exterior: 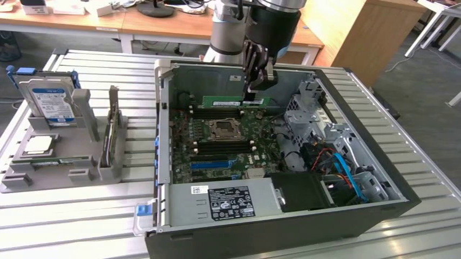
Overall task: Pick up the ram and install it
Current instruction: 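Pick up the ram and move it above insertion slot, then insert the ram into the slot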
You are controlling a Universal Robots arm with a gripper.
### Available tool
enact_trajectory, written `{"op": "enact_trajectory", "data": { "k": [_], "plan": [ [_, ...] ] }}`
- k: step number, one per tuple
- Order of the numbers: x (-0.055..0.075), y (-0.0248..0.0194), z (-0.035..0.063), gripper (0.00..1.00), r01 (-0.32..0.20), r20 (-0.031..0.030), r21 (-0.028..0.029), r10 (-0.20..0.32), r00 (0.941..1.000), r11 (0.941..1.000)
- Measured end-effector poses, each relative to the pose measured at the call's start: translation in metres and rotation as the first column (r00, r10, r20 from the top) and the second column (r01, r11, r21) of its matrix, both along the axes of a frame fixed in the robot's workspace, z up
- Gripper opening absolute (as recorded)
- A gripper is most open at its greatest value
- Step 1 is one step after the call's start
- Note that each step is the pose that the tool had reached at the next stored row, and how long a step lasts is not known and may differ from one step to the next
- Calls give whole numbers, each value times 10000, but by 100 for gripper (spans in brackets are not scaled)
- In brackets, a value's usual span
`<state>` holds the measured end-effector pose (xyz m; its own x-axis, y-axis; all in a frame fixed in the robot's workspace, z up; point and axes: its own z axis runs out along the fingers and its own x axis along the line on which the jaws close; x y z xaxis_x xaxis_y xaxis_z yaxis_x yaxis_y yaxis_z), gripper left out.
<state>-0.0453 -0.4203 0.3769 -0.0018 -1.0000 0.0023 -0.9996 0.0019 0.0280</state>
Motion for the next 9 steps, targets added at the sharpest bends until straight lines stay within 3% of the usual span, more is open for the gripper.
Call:
{"op": "enact_trajectory", "data": {
  "k": [9],
  "plan": [
    [0,0,0,12,-1,0,0,1,10000,10000]
  ]
}}
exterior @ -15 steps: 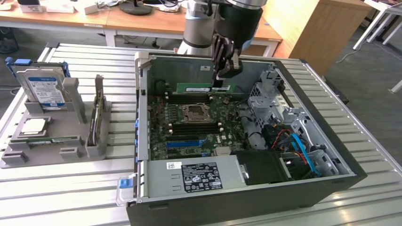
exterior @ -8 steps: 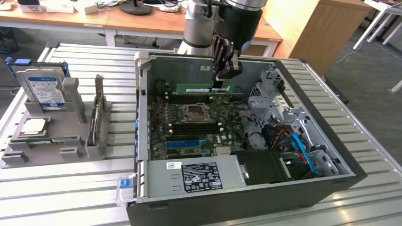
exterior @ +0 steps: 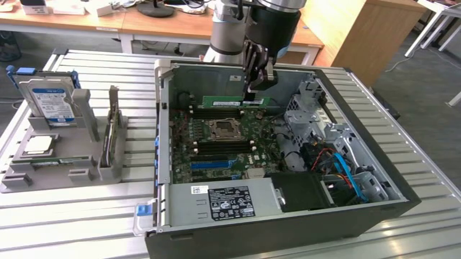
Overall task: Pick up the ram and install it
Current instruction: 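Insert the ram into the slot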
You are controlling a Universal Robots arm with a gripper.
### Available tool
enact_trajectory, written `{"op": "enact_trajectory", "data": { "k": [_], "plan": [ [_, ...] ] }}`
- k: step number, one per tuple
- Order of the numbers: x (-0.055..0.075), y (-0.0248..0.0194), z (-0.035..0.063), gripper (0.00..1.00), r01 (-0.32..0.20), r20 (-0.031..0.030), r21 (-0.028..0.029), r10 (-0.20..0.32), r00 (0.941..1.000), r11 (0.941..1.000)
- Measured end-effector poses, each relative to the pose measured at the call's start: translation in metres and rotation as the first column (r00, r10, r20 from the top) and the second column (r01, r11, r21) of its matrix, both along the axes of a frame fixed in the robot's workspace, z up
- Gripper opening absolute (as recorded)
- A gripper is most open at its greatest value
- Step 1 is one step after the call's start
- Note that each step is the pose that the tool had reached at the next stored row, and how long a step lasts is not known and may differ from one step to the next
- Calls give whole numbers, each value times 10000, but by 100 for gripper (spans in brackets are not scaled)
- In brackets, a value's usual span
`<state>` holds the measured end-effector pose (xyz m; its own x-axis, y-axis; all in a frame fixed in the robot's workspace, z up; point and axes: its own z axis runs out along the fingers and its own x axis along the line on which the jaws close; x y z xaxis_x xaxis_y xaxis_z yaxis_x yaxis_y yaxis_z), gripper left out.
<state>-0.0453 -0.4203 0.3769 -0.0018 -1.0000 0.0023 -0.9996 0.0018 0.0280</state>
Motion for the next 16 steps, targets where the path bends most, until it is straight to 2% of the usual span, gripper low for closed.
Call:
{"op": "enact_trajectory", "data": {
  "k": [7,16],
  "plan": [
    [0,0,-41,12,0,0,0,0,10000,10000],
    [0,0,-152,12,0,0,1,0,10000,10000]
  ]
}}
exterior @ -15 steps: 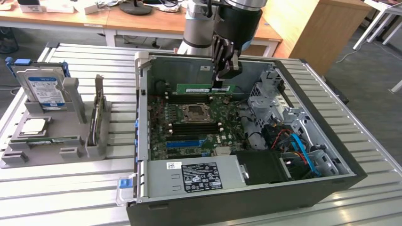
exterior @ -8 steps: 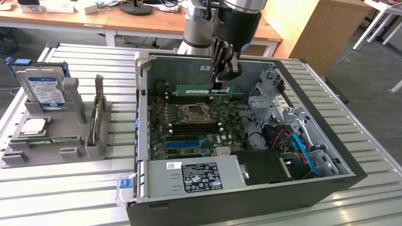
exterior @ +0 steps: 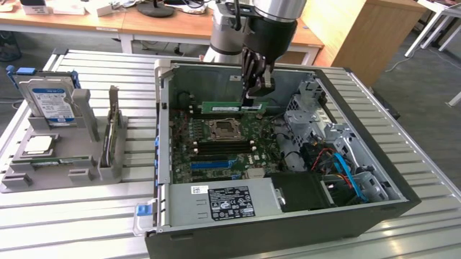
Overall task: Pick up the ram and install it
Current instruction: 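Insert the ram into the slot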
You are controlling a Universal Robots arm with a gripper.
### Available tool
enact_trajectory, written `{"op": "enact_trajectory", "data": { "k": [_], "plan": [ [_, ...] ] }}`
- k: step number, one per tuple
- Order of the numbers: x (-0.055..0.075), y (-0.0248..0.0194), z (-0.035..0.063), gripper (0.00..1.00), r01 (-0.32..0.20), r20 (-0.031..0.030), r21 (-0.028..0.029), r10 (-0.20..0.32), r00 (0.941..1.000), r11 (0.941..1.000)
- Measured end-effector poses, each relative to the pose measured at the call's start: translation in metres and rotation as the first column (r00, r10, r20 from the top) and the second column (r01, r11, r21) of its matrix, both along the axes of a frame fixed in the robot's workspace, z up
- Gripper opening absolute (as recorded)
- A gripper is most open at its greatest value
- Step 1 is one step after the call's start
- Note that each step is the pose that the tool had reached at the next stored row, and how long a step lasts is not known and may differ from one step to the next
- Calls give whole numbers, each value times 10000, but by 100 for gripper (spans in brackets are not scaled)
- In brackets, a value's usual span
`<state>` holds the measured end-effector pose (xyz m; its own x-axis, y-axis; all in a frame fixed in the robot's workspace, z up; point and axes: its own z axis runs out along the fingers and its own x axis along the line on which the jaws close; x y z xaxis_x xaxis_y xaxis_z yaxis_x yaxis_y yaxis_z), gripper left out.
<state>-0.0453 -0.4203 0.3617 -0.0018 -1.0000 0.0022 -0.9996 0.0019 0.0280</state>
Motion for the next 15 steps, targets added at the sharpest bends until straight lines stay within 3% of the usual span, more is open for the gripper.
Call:
{"op": "enact_trajectory", "data": {
  "k": [15],
  "plan": [
    [0,0,-183,12,0,0,-1,0,10000,10000]
  ]
}}
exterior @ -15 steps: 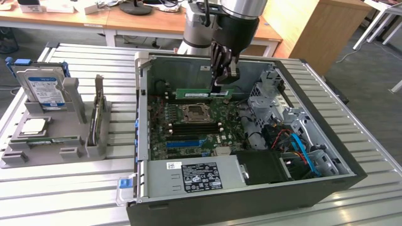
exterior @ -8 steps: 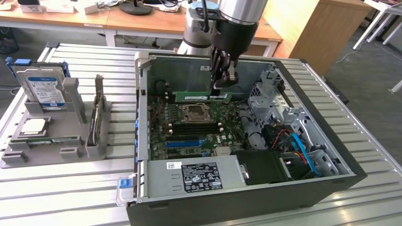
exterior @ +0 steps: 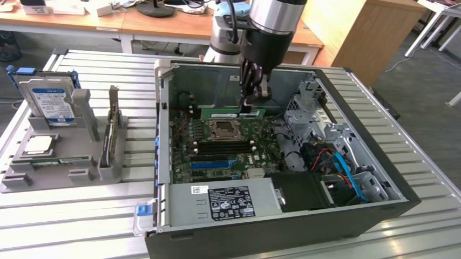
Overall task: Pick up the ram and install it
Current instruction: 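Insert the ram into the slot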
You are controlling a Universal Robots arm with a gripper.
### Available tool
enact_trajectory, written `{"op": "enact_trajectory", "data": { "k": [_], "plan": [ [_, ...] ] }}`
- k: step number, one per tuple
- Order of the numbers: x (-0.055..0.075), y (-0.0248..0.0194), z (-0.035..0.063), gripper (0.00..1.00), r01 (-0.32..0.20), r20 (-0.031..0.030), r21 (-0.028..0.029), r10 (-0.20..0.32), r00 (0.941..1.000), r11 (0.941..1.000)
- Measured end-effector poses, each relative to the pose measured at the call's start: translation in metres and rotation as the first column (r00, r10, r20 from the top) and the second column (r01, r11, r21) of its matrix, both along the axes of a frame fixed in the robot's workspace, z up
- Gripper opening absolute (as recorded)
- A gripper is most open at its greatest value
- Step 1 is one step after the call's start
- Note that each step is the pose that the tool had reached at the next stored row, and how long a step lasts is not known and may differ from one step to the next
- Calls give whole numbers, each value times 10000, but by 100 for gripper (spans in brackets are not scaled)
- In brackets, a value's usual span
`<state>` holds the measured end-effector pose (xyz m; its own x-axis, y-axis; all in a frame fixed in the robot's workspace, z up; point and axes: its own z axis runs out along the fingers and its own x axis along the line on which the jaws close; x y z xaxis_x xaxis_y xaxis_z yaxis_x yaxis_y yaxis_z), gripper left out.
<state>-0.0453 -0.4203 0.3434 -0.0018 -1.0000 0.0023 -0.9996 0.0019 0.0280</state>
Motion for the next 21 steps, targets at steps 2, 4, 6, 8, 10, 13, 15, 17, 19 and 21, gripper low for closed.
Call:
{"op": "enact_trajectory", "data": {
  "k": [2,4,6,8,10,13,15,17,19,21],
  "plan": [
    [0,0,-29,12,0,0,1,0,10000,10000],
    [0,0,-58,12,0,0,1,0,10000,10000],
    [0,0,-87,12,0,0,1,0,10000,10000],
    [0,0,-118,12,0,0,-1,0,10000,10000],
    [0,0,-149,12,0,0,1,0,10000,10000],
    [0,0,-194,12,0,0,1,0,10000,10000],
    [0,0,-225,12,0,0,1,0,10000,10000],
    [0,0,-258,12,0,0,0,0,10000,10000],
    [0,0,-288,12,0,0,0,0,10000,10000],
    [0,0,-318,12,0,0,1,0,10000,10000]
  ]
}}
